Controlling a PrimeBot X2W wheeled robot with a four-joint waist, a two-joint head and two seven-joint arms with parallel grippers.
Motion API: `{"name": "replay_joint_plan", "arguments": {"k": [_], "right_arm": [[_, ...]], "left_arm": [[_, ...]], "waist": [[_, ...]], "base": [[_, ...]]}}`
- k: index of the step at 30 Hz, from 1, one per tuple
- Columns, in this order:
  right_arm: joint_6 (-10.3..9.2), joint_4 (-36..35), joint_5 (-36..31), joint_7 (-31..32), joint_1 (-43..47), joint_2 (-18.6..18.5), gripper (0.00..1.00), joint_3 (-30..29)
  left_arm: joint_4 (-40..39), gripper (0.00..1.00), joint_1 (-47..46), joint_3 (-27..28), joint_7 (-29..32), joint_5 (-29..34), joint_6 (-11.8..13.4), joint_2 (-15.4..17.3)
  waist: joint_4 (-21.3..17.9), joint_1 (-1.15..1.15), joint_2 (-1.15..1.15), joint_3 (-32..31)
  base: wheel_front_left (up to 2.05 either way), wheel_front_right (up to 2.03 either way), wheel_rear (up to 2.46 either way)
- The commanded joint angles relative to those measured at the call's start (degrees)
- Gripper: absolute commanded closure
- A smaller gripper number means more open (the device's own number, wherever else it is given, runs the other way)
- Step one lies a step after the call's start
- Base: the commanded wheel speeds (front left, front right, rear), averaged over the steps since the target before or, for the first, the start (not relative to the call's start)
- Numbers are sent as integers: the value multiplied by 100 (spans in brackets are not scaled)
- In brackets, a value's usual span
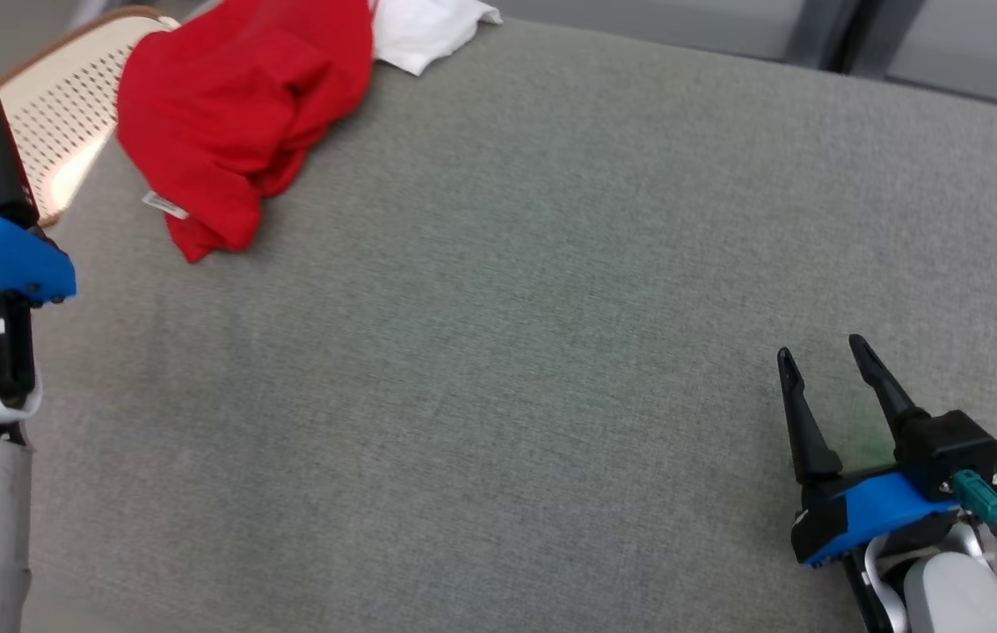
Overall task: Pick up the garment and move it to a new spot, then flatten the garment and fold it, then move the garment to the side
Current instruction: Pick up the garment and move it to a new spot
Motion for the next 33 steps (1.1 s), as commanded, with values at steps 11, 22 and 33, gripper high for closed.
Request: {"name": "replay_joint_plan", "arguments": {"k": [11, 22, 33], "right_arm": [[0, -838, -289, 378, -423, -13, 0, -113], [0, -889, -184, 369, -364, -13, 0, -107], [0, -493, 33, 139, -291, -12, 0, 10]], "left_arm": [[2005, 0, -1203, 98, 758, -440, 71, -79], [3042, 0, -1635, 286, 751, -871, -127, -322], [3274, 100, -1788, 34, 377, -734, -584, -236]], "waist": [[-624, -1, 0, 1089], [-725, -1, 0, 1308], [-867, -1, 0, 647]], "base": [[0, 0, 0], [0, 0, 0], [0, 0, 0]]}}
